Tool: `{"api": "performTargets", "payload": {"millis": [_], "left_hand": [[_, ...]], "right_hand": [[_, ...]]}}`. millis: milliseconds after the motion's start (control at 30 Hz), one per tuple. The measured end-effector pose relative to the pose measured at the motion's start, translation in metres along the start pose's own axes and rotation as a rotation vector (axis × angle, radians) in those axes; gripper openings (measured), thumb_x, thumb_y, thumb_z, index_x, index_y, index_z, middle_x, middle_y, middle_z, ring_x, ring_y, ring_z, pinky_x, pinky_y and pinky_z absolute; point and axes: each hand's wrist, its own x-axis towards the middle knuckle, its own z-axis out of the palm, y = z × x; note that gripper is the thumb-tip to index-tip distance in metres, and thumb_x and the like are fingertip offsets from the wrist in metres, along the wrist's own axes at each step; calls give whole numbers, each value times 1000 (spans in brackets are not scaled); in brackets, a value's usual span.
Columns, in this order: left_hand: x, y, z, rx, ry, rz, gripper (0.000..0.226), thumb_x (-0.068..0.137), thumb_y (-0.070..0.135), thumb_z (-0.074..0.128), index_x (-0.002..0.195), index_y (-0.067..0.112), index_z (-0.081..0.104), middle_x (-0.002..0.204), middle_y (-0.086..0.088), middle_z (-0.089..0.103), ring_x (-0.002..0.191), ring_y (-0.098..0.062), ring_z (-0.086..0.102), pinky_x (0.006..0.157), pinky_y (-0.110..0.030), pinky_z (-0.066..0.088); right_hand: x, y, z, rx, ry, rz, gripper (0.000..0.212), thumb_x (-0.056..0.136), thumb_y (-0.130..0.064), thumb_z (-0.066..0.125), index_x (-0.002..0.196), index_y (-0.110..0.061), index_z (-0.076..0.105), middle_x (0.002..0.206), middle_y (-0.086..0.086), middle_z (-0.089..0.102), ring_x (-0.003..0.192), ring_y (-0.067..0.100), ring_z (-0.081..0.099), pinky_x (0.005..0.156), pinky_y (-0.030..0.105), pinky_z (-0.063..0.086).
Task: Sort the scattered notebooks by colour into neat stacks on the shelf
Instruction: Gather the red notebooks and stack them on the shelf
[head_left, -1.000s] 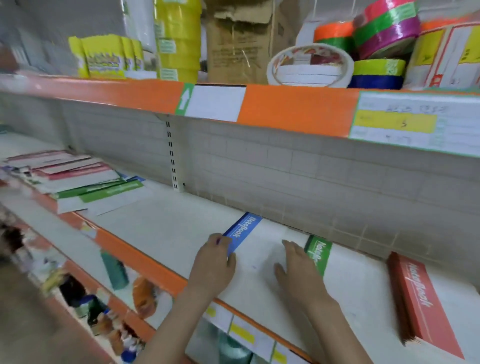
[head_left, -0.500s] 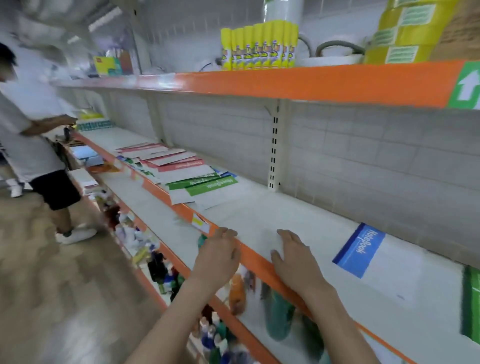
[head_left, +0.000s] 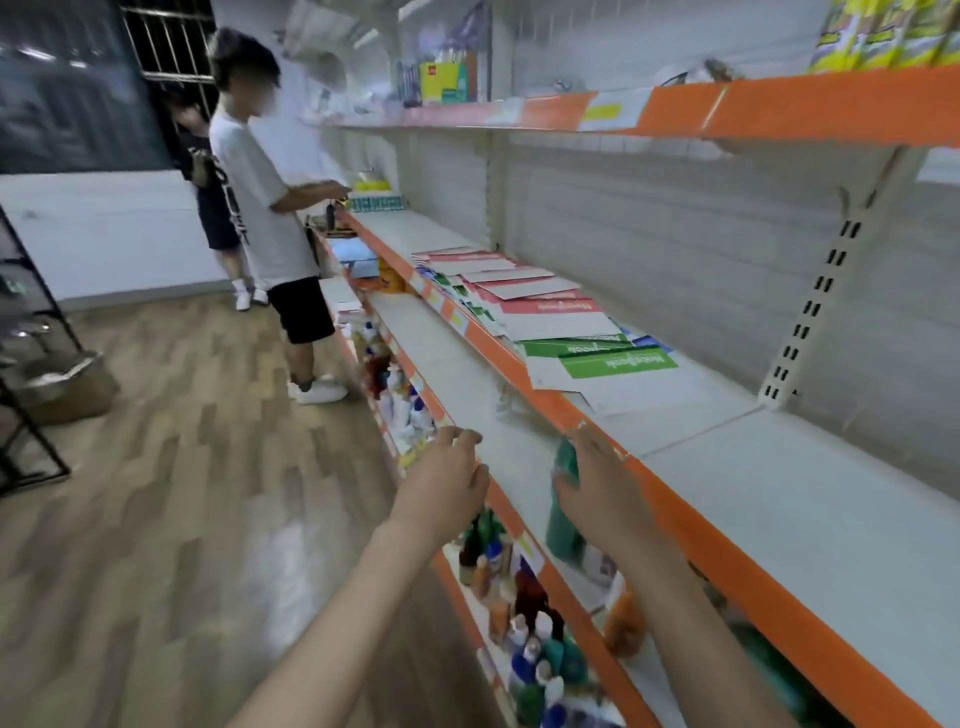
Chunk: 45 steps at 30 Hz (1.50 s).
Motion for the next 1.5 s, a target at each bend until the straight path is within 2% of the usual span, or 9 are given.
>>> {"api": "performTargets", "payload": {"millis": [167, 267, 400, 500, 600, 733, 1000, 1267, 1500], "left_hand": [[33, -41, -12, 22, 41, -68, 45, 97, 22, 45, 140, 10, 37, 136, -10, 44, 114, -26, 52, 90, -33, 44], [67, -60, -19, 28, 43, -74, 46, 97, 22, 45, 140, 9, 35, 136, -10, 43, 109, -26, 55, 90, -37, 46], [123, -80, -21, 54, 35, -59, 48, 98, 24, 44, 142, 11, 32, 140, -8, 40, 118, -26, 50, 93, -38, 45], [168, -88, -18, 73, 9, -37, 48, 99, 26, 43, 143, 12, 32, 139, -9, 42, 116, -26, 51, 94, -36, 45], [211, -93, -13, 91, 11, -1, 46, 99, 28, 42, 142, 12, 34, 139, -8, 43, 113, -25, 53, 91, -34, 46], [250, -95, 0, 73, 10, 34, 45, 100, 30, 41, 141, 14, 35, 143, -6, 40, 122, -25, 47, 95, -35, 42], [313, -83, 22, -54, -1, 182, 41, 100, 28, 40, 139, 15, 40, 143, -4, 40, 132, -24, 37, 107, -36, 35], [398, -87, 33, -83, -62, 306, 39, 98, 24, 41, 136, 15, 44, 141, -7, 42, 127, -25, 44, 105, -39, 39], [493, -91, 35, -42, -142, 443, 41, 98, 27, 43, 137, 14, 43, 138, -8, 43, 127, -24, 43, 103, -36, 41]], "right_hand": [[55, -22, 23, 8, 13, -80, 49, 97, -23, 44, 144, -15, 30, 151, 0, 28, 135, 19, 33, 103, 29, 34], [100, -32, 27, -9, 11, -96, 49, 97, -23, 44, 143, -13, 31, 151, 3, 27, 133, 22, 35, 105, 33, 33], [161, -42, 27, -23, 28, -105, 49, 97, -24, 42, 143, -14, 29, 154, 4, 22, 136, 24, 33, 107, 40, 34], [206, -41, 27, -12, 37, -59, 51, 96, -23, 43, 145, -14, 29, 156, 4, 17, 139, 24, 30, 107, 38, 32], [239, -36, 27, -29, 51, -33, 48, 96, -26, 42, 142, -12, 32, 154, 4, 22, 136, 26, 34, 107, 39, 34], [263, -22, 24, -31, 76, 13, 45, 97, -26, 45, 139, -12, 36, 148, 6, 31, 131, 26, 39, 102, 39, 37], [297, 9, 12, -44, 70, 160, 54, 97, -26, 44, 147, -13, 27, 155, 8, 19, 137, 30, 31, 109, 39, 31], [348, 27, 11, -24, 97, 267, 55, 95, -29, 45, 146, -15, 30, 152, 7, 28, 134, 24, 36, 106, 36, 36], [411, 21, 13, -42, 183, 342, 38, 92, -17, 43, 129, -16, 51, 135, 5, 47, 124, 22, 45, 100, 37, 41]]}}
